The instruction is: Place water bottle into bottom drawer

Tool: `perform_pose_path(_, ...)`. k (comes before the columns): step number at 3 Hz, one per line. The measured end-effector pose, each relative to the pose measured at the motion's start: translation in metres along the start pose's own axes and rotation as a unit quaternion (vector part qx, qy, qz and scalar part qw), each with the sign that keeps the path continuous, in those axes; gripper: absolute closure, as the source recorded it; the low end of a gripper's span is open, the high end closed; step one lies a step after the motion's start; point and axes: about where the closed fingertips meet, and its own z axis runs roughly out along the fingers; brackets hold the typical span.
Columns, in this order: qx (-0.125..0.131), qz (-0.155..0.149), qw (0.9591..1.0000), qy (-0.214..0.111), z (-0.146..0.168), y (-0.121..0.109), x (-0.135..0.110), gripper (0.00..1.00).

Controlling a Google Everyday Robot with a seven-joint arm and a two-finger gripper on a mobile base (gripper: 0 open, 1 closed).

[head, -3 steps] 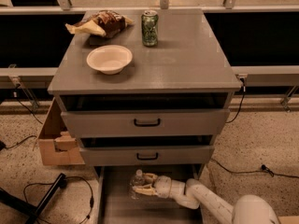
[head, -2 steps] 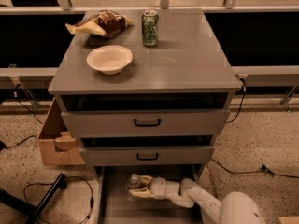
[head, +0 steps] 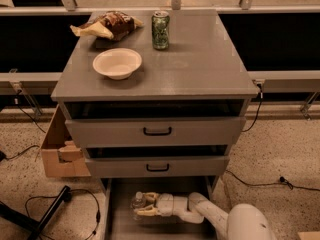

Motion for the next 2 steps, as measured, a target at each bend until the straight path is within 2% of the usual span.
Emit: perform_pose_path(2, -0.010, 0.017, 0.9997, 0.013, 0.017, 0.021, 0.035, 1.00)
